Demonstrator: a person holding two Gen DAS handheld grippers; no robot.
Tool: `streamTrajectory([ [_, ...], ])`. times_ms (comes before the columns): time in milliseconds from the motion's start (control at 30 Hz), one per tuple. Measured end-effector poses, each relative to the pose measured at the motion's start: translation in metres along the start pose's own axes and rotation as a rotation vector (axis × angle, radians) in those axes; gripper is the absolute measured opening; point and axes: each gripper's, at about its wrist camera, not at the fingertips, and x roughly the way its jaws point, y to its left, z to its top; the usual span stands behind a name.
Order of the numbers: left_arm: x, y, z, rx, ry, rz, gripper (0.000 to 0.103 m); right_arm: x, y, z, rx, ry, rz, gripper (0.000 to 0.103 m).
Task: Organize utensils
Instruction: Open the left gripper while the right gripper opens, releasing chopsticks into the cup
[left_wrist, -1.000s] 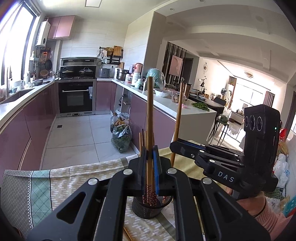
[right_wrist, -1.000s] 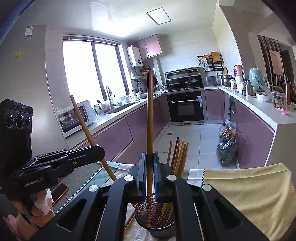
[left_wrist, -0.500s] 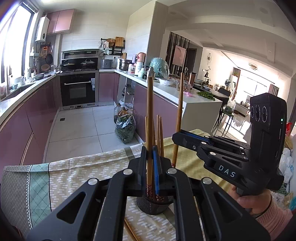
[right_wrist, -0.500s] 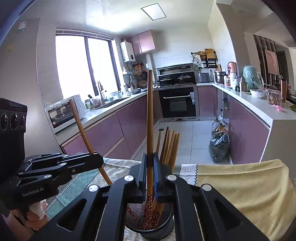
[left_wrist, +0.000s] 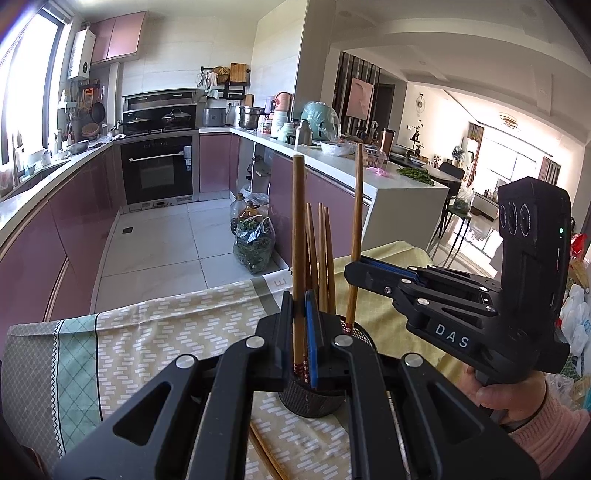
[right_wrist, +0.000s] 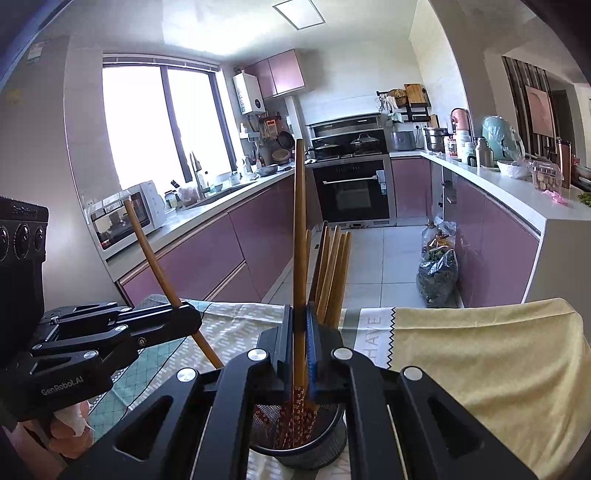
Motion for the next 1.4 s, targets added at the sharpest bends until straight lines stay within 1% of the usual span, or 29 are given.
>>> streamTrajectory([
  [433, 0.013, -0.003, -0.007, 0.021, 0.042, 0.013, 0.007, 0.007, -0.007, -0.008, 0.011, 0.035, 0.007, 0.006],
  [833, 0.036, -0.002, -0.007, 0.031, 0.096, 0.007, 0.008, 0.018, -0.017, -0.015, 0.045, 0.098, 0.008, 0.006],
  [1000, 0.049, 0.004, -0.012, 0.026, 0.123, 0.011, 0.008, 0.02, -0.019, -0.018, 0.062, 0.11, 0.002, 0.008],
  [1167, 0.057, 0.005, -0.013, 0.02, 0.134, 0.023, 0.008, 0.021, -0.022, -0.02, 0.078, 0.116, -0.007, 0.008],
  [1233, 0.057, 0.006, -0.015, 0.016, 0.133, 0.023, 0.009, 0.021, -0.024, -0.02, 0.085, 0.116, -0.007, 0.017],
  [1367, 0.055, 0.01, -0.018, 0.003, 0.123, 0.024, 0.016, 0.019, -0.023, -0.021, 0.081, 0.113, -0.007, 0.018],
  [1400, 0.054, 0.01, -0.02, 0.0, 0.118, 0.027, 0.02, 0.018, -0.023, -0.021, 0.078, 0.111, -0.007, 0.02],
])
